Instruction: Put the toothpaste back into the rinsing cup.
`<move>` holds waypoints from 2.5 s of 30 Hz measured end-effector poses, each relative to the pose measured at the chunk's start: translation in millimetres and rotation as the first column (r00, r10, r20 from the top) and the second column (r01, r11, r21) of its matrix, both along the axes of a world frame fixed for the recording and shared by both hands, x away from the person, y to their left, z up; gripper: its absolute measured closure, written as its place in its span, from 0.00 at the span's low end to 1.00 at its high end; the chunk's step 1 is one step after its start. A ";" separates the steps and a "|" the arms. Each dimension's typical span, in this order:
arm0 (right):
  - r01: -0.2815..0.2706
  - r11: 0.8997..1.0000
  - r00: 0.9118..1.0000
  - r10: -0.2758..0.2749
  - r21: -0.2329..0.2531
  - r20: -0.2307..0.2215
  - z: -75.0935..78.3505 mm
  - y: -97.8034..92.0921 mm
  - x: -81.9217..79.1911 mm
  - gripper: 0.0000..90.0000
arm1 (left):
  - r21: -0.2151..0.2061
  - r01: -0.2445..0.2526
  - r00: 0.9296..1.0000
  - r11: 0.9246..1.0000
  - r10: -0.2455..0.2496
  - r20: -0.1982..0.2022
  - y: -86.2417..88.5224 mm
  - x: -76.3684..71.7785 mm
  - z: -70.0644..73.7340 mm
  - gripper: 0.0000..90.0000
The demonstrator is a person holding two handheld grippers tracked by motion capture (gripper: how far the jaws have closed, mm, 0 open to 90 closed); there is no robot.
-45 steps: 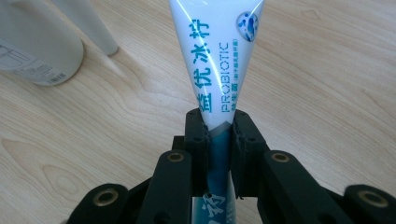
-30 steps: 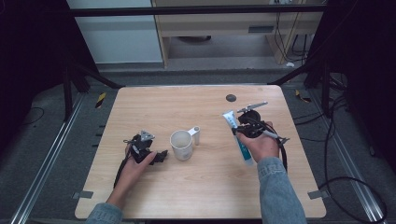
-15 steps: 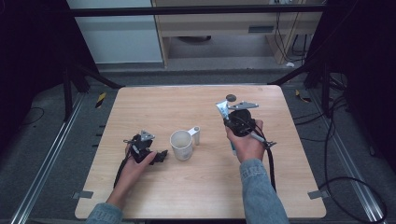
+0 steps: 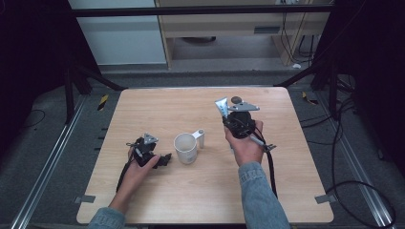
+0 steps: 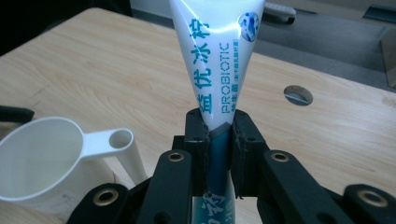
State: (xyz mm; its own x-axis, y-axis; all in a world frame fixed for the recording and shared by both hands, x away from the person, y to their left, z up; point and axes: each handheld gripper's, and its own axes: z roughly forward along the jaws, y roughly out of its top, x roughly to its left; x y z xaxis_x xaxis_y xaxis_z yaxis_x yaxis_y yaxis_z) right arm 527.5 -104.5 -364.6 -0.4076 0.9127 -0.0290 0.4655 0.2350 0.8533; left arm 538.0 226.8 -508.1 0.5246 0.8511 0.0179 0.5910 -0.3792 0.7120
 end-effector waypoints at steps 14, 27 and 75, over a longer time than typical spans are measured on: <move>0.017 0.999 0.998 -0.020 0.038 0.066 15.5 17.7 0.0 0.88 | -0.001 -0.004 1.000 1.000 0.004 0.002 -0.2 0.8 -0.1 0.00; 0.056 0.995 0.987 -0.068 0.087 0.146 21.1 22.8 -3.3 0.87 | -0.001 -0.004 1.000 1.000 0.004 0.002 -0.2 0.8 -0.1 0.00; -0.028 0.991 0.942 -0.017 0.128 0.335 45.5 79.7 -0.8 0.88 | -0.001 -0.005 1.000 1.000 0.005 0.001 0.1 0.1 -0.1 0.00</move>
State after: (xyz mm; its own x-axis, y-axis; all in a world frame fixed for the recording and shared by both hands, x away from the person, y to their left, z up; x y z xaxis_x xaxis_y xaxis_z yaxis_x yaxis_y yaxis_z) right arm 526.7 -24.8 -319.1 -0.3998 0.9154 -0.0469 0.1472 0.1147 0.9824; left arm 538.1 226.9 -508.2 0.5205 0.8537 0.0177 0.5918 -0.3756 0.7133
